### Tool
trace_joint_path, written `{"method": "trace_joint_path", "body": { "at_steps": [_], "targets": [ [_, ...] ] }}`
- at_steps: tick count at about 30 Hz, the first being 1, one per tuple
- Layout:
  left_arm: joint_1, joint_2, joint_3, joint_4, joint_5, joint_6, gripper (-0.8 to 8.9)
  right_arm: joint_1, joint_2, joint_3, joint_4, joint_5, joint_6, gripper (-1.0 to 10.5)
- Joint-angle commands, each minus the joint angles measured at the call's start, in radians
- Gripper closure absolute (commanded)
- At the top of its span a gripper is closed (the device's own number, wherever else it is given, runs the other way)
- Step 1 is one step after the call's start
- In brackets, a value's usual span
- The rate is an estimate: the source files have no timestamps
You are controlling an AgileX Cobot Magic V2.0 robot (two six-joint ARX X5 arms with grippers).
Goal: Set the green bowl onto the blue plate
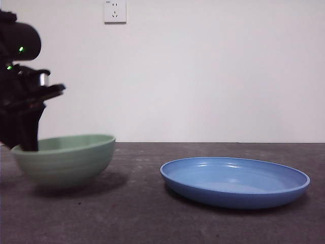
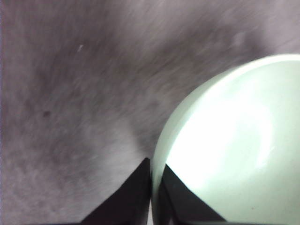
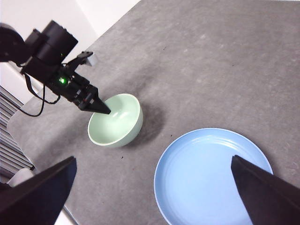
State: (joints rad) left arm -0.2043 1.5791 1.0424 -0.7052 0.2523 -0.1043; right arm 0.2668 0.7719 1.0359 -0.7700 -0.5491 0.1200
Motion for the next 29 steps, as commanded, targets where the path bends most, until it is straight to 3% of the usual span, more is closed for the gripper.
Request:
{"method": "trace_joint_path", "body": {
  "at_steps": [1, 4, 16, 29],
  "targets": [
    [-0.033, 0.014, 0.093, -0.036, 0.000, -0.076, 7.97, 0.004, 0.004, 0.017, 0.006, 0.000, 0.006, 3.3],
    [-0.085, 0.016, 0.182, -0.079, -0.002, -0.123, 7.97, 0.004, 0.004, 0.017, 0.006, -0.001, 0.006, 3.3],
    [-0.339, 0.220, 0.555, -0.187, -0.003, -0.126, 7.96, 0.004, 0.004, 0.017, 0.008, -0.001, 0.006, 3.3],
    [-0.510, 0.500, 0.750, -0.215, -0.006, -0.126, 7.96, 0.004, 0.004, 0.017, 0.014, 0.000, -0.002, 3.3]
  ]
}}
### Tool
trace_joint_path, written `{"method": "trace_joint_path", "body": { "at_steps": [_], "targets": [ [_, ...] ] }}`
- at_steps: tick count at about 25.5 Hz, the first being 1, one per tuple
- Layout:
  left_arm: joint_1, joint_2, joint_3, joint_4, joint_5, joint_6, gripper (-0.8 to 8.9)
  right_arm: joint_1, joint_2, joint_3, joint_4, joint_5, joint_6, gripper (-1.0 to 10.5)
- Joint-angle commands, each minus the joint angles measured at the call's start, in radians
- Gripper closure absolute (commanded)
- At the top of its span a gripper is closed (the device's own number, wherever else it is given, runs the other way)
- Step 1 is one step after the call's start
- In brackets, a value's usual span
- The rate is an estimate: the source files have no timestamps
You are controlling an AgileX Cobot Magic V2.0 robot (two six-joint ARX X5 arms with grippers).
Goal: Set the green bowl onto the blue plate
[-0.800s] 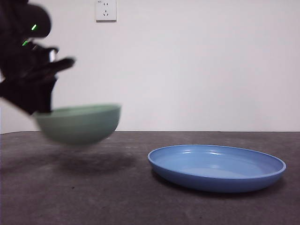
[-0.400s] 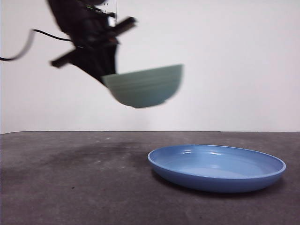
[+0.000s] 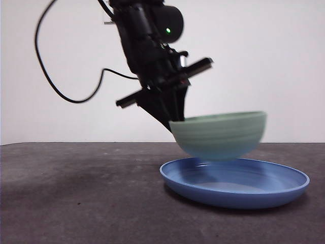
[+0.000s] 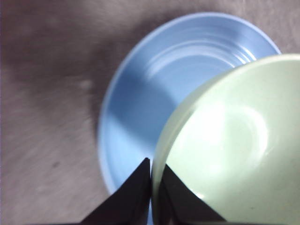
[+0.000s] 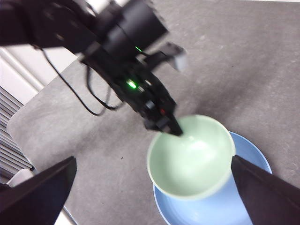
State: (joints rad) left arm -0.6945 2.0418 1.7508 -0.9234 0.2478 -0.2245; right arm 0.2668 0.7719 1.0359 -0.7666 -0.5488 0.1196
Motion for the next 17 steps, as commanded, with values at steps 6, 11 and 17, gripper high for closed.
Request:
{"method": "trace_joint_path", "body": {
  "at_steps": [6, 11, 17],
  "targets": [
    [-0.043, 0.092, 0.045, 0.042, -0.032, -0.006, 7.97, 0.004, 0.004, 0.017, 0.010, -0.001, -0.004, 3.3],
    [-0.047, 0.117, 0.045, 0.048, -0.058, -0.006, 7.97, 0.004, 0.004, 0.017, 0.010, -0.001, -0.004, 3.3],
    [-0.048, 0.118, 0.045, 0.043, -0.058, -0.005, 7.75, 0.004, 0.004, 0.017, 0.010, -0.001, -0.004, 3.3]
  ]
}}
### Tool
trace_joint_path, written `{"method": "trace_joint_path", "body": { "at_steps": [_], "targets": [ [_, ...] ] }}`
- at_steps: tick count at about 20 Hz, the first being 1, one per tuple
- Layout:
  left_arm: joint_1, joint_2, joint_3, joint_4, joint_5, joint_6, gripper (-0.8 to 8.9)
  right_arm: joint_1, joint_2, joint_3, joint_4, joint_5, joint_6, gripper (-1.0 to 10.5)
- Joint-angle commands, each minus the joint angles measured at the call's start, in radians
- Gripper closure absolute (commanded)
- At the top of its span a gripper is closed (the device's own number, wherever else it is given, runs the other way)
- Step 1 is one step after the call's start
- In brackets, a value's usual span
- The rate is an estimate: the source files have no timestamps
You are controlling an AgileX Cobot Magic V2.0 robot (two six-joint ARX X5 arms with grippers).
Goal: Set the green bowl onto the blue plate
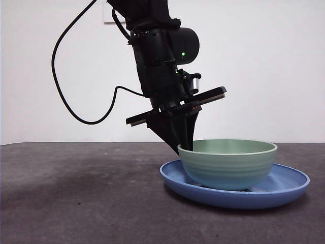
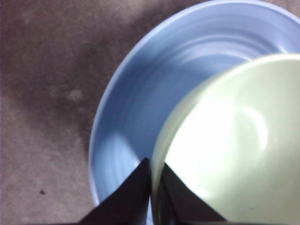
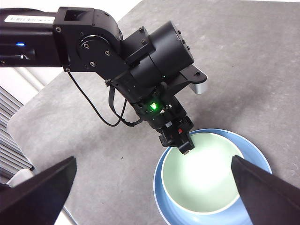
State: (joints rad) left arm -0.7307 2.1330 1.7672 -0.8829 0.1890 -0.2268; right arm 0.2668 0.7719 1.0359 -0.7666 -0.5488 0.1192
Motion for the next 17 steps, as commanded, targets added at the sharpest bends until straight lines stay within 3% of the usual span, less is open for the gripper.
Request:
{"method": "trace_joint_path", "body": {
  "at_steps": [1, 6, 15, 17],
  "targets": [
    [-0.012, 0.027, 0.029, 0.000, 0.002, -0.003, 7.50, 0.004, 0.004, 0.017, 0.010, -0.001, -0.004, 3.3],
    [-0.012, 0.026, 0.082, -0.067, 0.002, -0.003, 4.11, 0.004, 0.004, 0.017, 0.010, -0.001, -0.003, 3.3],
    [-0.006, -0.047, 0.378, -0.476, 0.001, 0.112, 2.98, 0.004, 0.004, 0.017, 0.010, -0.001, -0.004, 3.3],
    [-0.002, -0.109, 0.378, -0.539, -0.013, 0.130, 2.03, 0.004, 0.004, 0.017, 0.010, -0.001, -0.005, 3.3]
  ]
}}
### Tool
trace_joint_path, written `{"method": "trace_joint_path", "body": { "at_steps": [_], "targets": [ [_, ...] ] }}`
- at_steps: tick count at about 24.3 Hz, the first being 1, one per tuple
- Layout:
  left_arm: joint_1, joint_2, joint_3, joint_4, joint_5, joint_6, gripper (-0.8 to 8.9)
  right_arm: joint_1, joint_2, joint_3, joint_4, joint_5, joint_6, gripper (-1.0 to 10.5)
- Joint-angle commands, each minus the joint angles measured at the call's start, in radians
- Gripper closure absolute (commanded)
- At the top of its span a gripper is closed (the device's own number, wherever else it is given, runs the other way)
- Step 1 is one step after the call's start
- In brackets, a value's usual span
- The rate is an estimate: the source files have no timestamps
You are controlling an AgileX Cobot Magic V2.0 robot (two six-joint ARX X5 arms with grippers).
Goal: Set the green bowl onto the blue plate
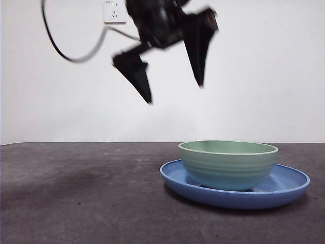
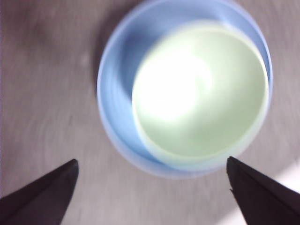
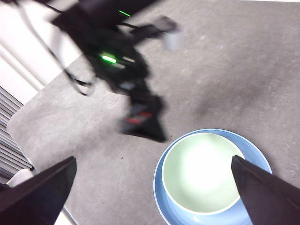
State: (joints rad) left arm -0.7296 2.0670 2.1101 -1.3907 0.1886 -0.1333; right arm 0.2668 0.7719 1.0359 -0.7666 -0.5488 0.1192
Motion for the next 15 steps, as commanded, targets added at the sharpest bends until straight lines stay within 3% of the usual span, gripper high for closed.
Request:
{"method": "trace_joint_path", "body": {
  "at_steps": [1, 8, 11, 15],
  "targets": [
    [-0.002, -0.072, 0.035, -0.059, -0.026, 0.044, 1.70, 0.004, 0.004, 0.017, 0.010, 0.000, -0.010, 3.3],
    [-0.003, -0.375, -0.089, -0.066, -0.035, 0.048, 1.58, 0.004, 0.004, 0.017, 0.009, -0.001, -0.016, 3.3],
    [-0.002, -0.573, -0.279, -0.056, -0.035, 0.098, 1.58, 0.004, 0.004, 0.017, 0.008, -0.001, -0.020, 3.3],
    [0.011, -0.899, -0.604, 0.133, -0.035, 0.150, 1.58, 0.004, 0.005, 0.017, 0.003, 0.000, -0.024, 3.3]
  ]
}}
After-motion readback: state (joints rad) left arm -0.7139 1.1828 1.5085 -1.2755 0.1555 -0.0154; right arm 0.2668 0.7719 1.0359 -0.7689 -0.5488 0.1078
